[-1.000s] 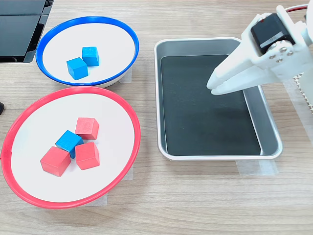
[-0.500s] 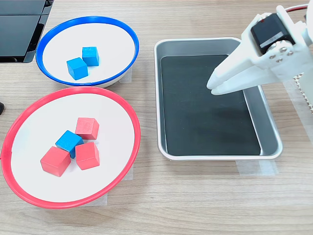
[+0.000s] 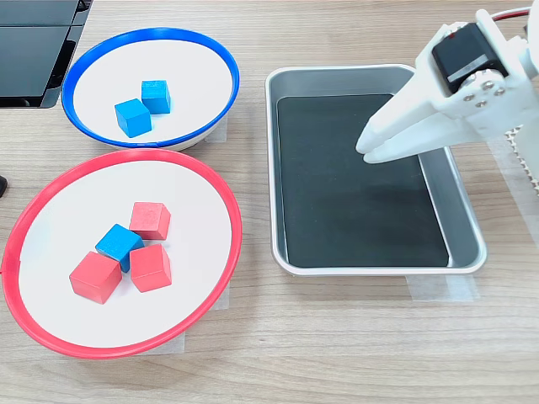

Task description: Relocate any blue block in the red dish to the blue dish, correcting any misplacements.

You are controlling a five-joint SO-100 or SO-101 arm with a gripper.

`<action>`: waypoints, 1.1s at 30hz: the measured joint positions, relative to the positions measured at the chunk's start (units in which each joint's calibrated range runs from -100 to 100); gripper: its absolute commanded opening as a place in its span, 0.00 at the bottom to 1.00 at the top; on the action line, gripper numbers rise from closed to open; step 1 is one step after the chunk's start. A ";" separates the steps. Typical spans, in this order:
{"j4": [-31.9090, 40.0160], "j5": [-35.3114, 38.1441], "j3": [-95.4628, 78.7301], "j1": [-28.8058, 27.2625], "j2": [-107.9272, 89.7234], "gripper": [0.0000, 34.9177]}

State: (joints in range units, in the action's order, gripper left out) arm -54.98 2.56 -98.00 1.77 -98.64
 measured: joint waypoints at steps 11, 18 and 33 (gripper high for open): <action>0.00 0.00 0.00 0.00 0.00 0.00; 2.53 0.93 -0.18 -1.06 0.43 0.00; 3.10 1.61 54.17 1.24 55.07 0.07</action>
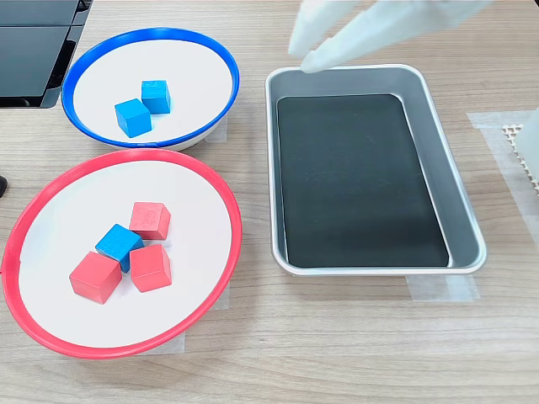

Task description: Relocate any blue block in the red dish to the blue dish, correcting any misplacements.

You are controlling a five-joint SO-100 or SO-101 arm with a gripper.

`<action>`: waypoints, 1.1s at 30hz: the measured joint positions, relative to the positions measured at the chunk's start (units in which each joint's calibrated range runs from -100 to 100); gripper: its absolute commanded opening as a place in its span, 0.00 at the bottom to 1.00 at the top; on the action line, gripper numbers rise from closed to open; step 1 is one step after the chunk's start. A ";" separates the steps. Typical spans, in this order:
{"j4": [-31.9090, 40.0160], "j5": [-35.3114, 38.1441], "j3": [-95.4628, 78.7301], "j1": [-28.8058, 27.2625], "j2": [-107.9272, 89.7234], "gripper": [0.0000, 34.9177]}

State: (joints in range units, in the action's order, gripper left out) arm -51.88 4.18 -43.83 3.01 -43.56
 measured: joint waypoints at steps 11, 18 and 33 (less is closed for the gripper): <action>-1.22 -10.89 25.23 3.63 28.56 0.18; -1.22 -15.78 34.03 4.34 42.46 0.20; 0.08 -18.71 51.00 5.13 60.10 0.33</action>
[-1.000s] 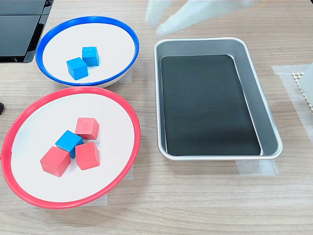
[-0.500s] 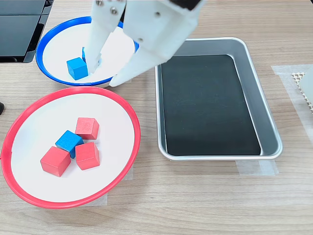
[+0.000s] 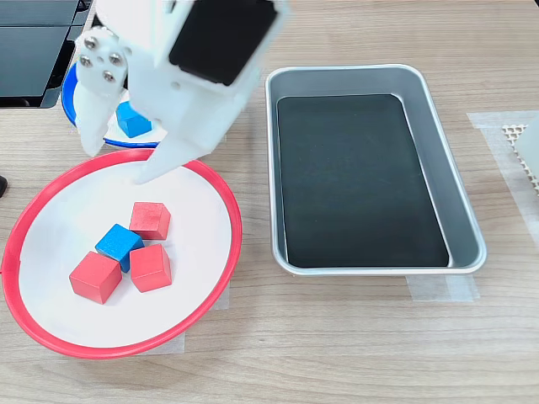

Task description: Relocate any blue block in the red dish to the blue dish, correcting any misplacements.

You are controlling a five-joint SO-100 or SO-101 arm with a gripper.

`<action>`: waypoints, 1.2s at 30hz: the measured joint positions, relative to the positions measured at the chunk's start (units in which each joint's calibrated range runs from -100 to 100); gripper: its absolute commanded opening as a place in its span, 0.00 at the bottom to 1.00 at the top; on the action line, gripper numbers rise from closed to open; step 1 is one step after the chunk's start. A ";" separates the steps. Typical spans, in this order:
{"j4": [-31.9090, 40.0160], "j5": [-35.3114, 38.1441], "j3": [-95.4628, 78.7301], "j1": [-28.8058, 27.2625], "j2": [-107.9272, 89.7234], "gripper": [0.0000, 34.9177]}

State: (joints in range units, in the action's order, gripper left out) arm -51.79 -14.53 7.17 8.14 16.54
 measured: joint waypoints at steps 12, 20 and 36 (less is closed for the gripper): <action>-1.14 -0.44 10.80 2.57 11.17 0.40; -2.85 -0.44 10.62 3.98 12.62 0.44; -2.94 -0.34 10.16 1.77 13.81 0.45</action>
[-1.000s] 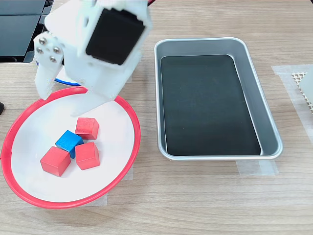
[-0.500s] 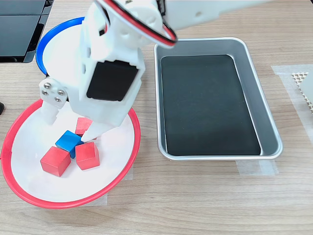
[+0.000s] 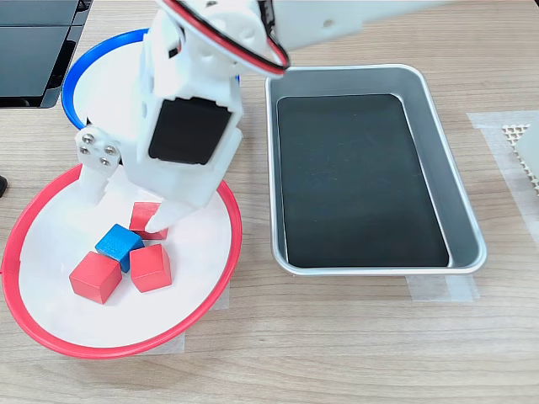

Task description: Relocate any blue block in the red dish to the blue dish, correcting any misplacements.

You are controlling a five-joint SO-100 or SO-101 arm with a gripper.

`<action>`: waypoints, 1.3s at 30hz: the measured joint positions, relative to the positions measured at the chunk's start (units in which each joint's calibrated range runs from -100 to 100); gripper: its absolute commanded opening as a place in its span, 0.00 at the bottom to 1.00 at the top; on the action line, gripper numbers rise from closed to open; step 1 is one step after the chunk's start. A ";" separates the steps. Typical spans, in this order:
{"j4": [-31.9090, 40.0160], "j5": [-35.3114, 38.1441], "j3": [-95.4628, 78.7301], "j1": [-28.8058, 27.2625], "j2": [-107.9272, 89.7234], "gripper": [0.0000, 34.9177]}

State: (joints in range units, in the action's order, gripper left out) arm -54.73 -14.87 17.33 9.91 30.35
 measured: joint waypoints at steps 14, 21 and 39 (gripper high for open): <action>0.24 0.15 3.63 1.95 4.69 0.43; -0.24 -0.59 7.17 3.36 7.50 0.43; -0.24 -0.59 7.80 2.39 8.01 0.38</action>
State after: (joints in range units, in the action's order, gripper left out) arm -54.98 -15.46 25.14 12.30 38.36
